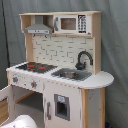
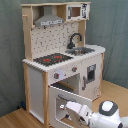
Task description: Play with the kitchen
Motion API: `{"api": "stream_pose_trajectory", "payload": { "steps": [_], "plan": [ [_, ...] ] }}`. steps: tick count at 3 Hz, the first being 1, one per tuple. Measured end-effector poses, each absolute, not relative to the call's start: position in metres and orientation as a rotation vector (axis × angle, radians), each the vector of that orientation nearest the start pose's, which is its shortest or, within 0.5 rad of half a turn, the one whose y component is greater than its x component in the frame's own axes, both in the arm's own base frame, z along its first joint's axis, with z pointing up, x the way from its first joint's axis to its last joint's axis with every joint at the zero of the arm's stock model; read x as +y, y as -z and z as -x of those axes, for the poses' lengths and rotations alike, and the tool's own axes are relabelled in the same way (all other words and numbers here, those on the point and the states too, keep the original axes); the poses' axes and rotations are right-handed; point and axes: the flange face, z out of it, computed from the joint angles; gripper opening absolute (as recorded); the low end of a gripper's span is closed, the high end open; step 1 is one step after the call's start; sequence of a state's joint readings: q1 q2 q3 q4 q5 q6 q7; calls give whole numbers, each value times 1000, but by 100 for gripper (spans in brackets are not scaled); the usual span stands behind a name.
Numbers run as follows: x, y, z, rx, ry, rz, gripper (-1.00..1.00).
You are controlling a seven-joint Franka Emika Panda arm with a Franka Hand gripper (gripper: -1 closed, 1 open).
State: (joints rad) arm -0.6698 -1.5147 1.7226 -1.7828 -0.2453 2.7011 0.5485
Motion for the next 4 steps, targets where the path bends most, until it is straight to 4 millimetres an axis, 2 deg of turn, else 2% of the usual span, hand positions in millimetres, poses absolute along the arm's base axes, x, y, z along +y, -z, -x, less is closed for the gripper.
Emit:
{"api": "stream_pose_trajectory", "payload": {
  "steps": [2, 4],
  "plan": [
    [653, -217, -124, 1147, -1539, -1497, 100],
    [624, -199, -137, 919, -1534, -1637, 100]
  ]
}}
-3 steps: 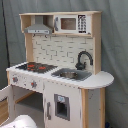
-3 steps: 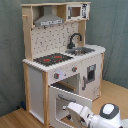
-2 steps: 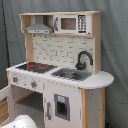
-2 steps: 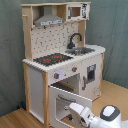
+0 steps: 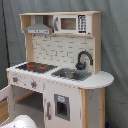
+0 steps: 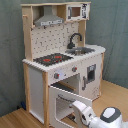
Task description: Play with the kitchen
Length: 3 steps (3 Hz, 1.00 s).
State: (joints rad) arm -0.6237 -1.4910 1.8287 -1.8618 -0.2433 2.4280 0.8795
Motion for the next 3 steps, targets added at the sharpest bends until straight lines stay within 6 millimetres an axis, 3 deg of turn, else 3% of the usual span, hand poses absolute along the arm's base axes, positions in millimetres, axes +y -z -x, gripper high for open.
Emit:
{"api": "stream_pose_trajectory", "payload": {
  "steps": [1, 3],
  "plan": [
    [611, -184, -138, 820, -1527, -1687, 100],
    [569, -184, -146, 587, -1499, -1730, 100]
  ]
}}
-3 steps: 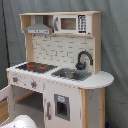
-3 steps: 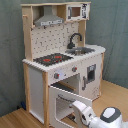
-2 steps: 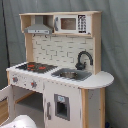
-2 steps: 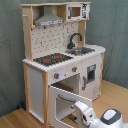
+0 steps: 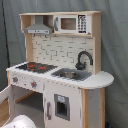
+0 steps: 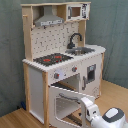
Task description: Play with the kitchen
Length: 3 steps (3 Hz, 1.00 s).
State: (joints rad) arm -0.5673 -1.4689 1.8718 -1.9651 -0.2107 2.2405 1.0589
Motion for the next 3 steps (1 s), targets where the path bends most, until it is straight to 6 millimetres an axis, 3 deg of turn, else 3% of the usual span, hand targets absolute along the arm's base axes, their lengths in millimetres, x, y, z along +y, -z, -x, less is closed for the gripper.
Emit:
{"api": "stream_pose_trajectory", "payload": {
  "steps": [1, 3],
  "plan": [
    [532, -185, -166, 471, -1462, -1725, 100],
    [451, -196, -261, 228, -1314, -1721, 100]
  ]
}}
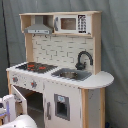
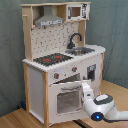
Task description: Play with the kitchen
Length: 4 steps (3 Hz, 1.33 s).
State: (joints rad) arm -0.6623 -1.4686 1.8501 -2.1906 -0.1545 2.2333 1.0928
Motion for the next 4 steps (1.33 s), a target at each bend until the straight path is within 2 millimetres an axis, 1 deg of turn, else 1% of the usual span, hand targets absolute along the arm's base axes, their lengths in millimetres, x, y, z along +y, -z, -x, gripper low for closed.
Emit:
{"api": "stream_pose_trajectory", "payload": {
  "steps": [1, 2, 3, 4],
  "plan": [
    [441, -208, -298, 206, -1304, -1745, 100],
    [440, -214, -318, 238, -1321, -1777, 100],
    [429, -213, -344, 256, -1310, -1800, 100],
    [444, -233, -312, 272, -1350, -1798, 100]
  ]
}}
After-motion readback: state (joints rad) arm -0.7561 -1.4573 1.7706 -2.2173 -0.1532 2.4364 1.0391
